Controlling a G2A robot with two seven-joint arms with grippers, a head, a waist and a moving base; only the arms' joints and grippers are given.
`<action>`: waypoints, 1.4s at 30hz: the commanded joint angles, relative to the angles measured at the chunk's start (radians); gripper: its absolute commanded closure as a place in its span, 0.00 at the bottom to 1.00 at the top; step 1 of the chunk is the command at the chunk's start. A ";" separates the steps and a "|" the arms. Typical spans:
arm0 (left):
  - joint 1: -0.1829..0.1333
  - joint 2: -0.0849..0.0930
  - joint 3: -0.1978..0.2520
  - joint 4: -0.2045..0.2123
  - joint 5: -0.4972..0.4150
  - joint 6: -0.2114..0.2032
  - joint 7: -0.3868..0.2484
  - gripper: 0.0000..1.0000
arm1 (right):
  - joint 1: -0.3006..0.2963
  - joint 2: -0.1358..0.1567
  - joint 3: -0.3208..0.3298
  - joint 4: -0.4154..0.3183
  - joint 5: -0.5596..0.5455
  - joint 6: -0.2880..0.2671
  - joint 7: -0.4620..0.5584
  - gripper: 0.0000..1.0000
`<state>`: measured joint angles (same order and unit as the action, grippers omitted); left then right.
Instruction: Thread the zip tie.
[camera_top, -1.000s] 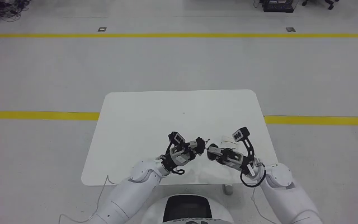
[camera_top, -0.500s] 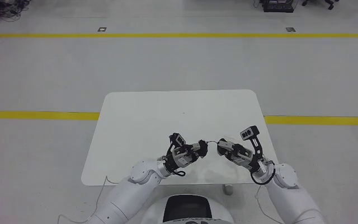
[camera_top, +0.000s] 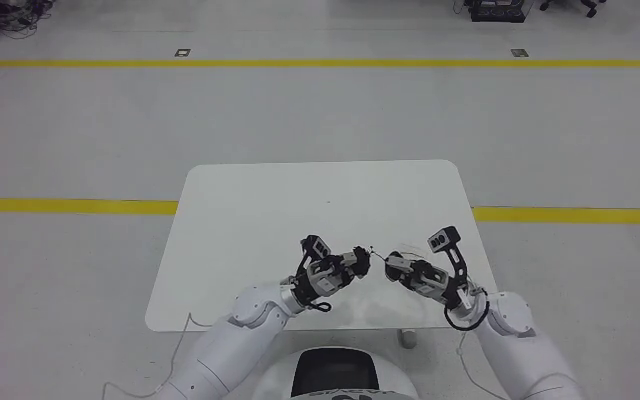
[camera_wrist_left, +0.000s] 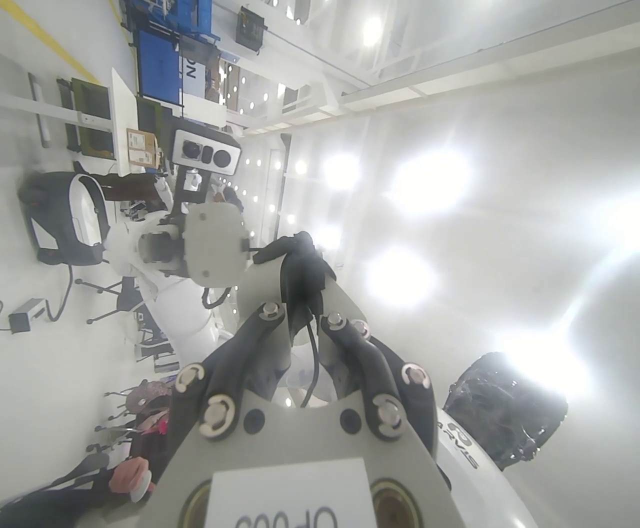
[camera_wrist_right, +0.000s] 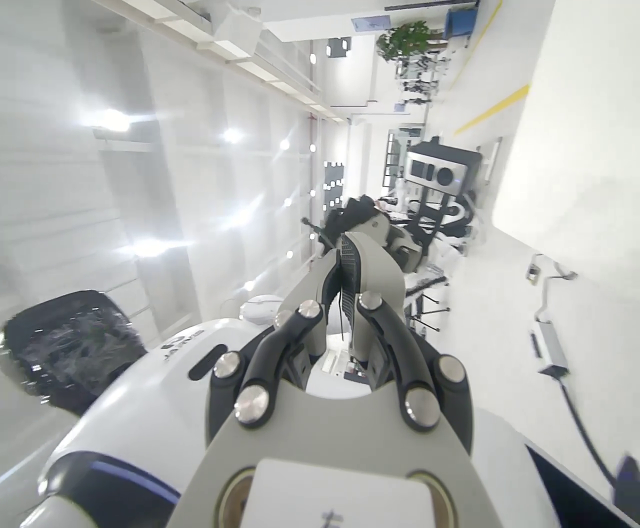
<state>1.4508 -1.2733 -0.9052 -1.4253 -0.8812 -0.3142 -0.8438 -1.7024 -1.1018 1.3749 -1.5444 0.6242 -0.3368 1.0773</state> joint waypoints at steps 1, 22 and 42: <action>-0.001 0.001 -0.002 -0.004 0.000 0.002 -0.001 1.00 | -0.006 0.002 -0.006 -0.008 -0.067 0.002 -0.012 1.00; 0.004 0.011 -0.019 -0.047 -0.038 0.013 -0.016 1.00 | -0.018 0.020 0.073 -0.053 -0.141 -0.003 -0.050 0.00; 0.004 0.030 -0.061 -0.116 0.003 0.119 0.048 1.00 | -0.045 0.045 0.130 -0.376 -0.869 -0.003 -0.306 0.00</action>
<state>1.4528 -1.2462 -0.9591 -1.5356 -0.8775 -0.2121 -0.7946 -1.7463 -1.0620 1.5122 -1.9068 -0.1862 -0.3400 0.7946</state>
